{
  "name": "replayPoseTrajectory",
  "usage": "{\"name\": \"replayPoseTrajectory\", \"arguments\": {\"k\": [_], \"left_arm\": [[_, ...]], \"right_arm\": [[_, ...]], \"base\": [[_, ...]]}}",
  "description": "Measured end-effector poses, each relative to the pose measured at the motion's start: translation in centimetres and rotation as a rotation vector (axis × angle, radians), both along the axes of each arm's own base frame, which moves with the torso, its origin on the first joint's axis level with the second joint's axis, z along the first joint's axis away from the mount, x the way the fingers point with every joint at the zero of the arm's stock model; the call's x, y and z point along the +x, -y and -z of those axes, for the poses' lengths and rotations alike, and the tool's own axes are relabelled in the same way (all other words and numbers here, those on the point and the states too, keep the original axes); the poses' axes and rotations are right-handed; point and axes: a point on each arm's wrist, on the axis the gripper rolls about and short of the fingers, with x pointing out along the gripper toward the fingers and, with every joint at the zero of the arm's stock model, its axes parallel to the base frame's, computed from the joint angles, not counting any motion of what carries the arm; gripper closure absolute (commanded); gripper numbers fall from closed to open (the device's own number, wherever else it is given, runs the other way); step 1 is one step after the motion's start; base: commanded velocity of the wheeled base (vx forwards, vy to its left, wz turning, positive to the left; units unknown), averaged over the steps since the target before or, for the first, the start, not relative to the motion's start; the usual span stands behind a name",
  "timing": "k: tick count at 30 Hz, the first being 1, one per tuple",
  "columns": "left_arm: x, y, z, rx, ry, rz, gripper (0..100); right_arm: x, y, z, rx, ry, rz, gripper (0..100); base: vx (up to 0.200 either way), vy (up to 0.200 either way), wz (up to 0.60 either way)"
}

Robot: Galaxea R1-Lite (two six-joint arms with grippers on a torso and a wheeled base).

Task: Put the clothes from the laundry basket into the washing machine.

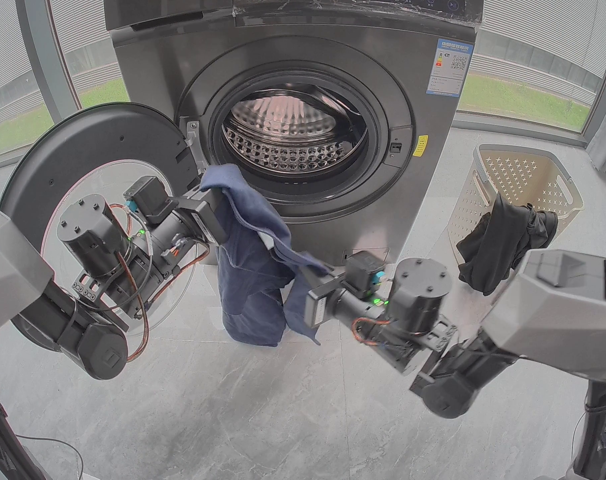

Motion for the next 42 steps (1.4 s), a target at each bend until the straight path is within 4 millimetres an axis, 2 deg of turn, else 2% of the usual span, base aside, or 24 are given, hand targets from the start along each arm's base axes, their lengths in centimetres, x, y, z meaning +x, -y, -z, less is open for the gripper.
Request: {"name": "replayPoseTrajectory", "arguments": {"k": [10,12,16,28,33,38,42], "left_arm": [[-1.4,0.1,3.7,0.088,-0.132,0.109,100],[-1.4,0.1,3.8,0.091,-0.137,0.115,100],[-1.2,0.1,2.6,0.068,-0.096,0.097,100],[-1.1,-0.6,-2.5,-0.023,0.066,0.006,100],[-1.3,-0.9,-3.9,-0.042,0.112,0.000,100],[-1.6,-0.8,-4.3,-0.046,0.122,0.004,100],[-1.5,-0.6,-3.1,-0.028,0.084,0.008,100]], "right_arm": [[-1.7,6.6,-7.5,0.162,0.100,0.089,100],[-1.8,7.8,-8.5,0.183,0.124,0.111,100],[-2.2,8.7,-9.7,0.206,0.154,0.121,100],[-3.0,8.6,-12.3,0.278,0.232,0.108,100],[-2.9,8.5,-13.5,0.313,0.264,0.119,100],[-3.0,8.5,-13.9,0.323,0.274,0.119,100],[-3.1,8.3,-13.9,0.325,0.272,0.112,100]], "base": [[0.000,0.000,0.00],[0.000,0.000,0.00],[0.000,0.000,0.00],[0.000,0.000,0.00],[0.000,0.000,0.00],[0.000,0.000,0.00],[0.000,0.000,0.00]]}}
